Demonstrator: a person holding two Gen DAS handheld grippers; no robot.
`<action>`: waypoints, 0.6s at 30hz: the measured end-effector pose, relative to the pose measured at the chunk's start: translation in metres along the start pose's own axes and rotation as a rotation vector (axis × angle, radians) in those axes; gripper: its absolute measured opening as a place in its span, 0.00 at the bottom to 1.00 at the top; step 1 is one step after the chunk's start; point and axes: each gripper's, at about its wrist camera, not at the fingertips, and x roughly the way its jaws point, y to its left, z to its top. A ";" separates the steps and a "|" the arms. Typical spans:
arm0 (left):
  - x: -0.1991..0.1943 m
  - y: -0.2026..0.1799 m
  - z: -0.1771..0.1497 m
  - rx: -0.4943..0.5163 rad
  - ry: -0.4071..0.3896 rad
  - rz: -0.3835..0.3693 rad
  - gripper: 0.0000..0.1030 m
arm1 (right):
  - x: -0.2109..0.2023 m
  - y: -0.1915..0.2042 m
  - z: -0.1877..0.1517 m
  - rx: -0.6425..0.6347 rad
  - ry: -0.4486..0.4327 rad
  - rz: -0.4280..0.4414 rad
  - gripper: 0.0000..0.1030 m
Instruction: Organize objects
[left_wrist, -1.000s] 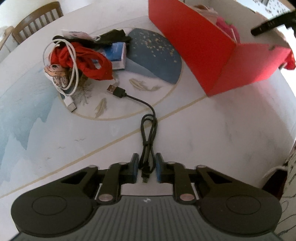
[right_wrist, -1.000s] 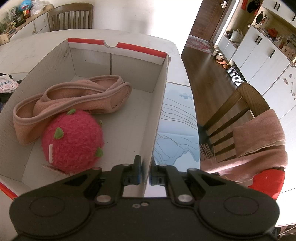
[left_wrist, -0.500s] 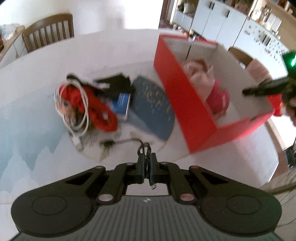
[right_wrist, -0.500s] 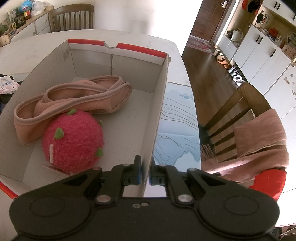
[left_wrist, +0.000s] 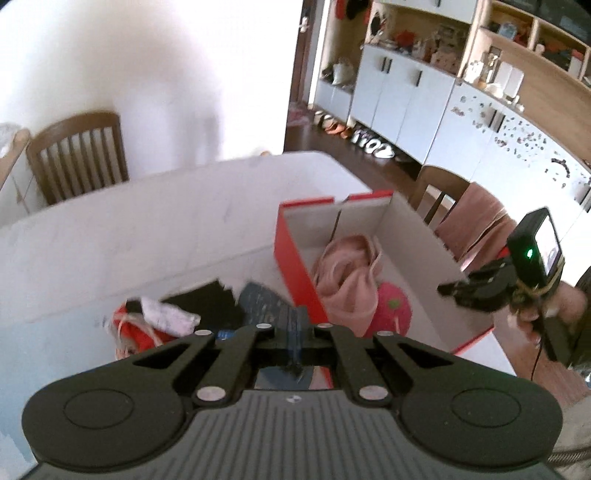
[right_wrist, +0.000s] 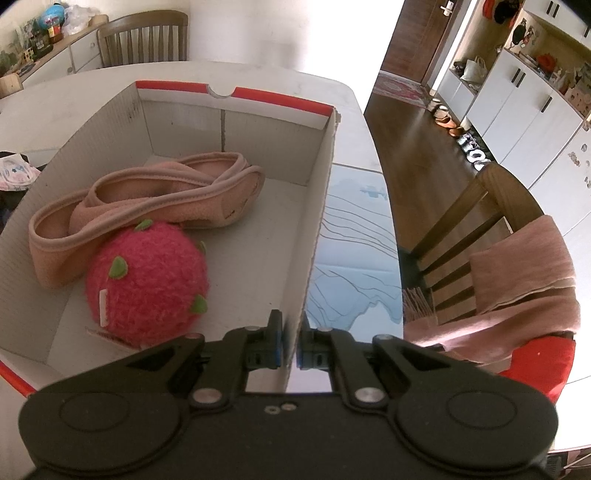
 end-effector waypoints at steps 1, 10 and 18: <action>0.001 -0.001 0.006 -0.001 -0.006 -0.009 0.01 | 0.000 0.000 0.000 0.001 0.000 0.002 0.05; 0.013 -0.042 0.053 0.124 -0.062 -0.064 0.01 | 0.001 0.000 0.000 -0.003 0.000 0.003 0.05; 0.057 -0.023 0.025 0.037 0.089 -0.046 0.01 | 0.001 -0.001 0.000 -0.002 0.001 0.009 0.05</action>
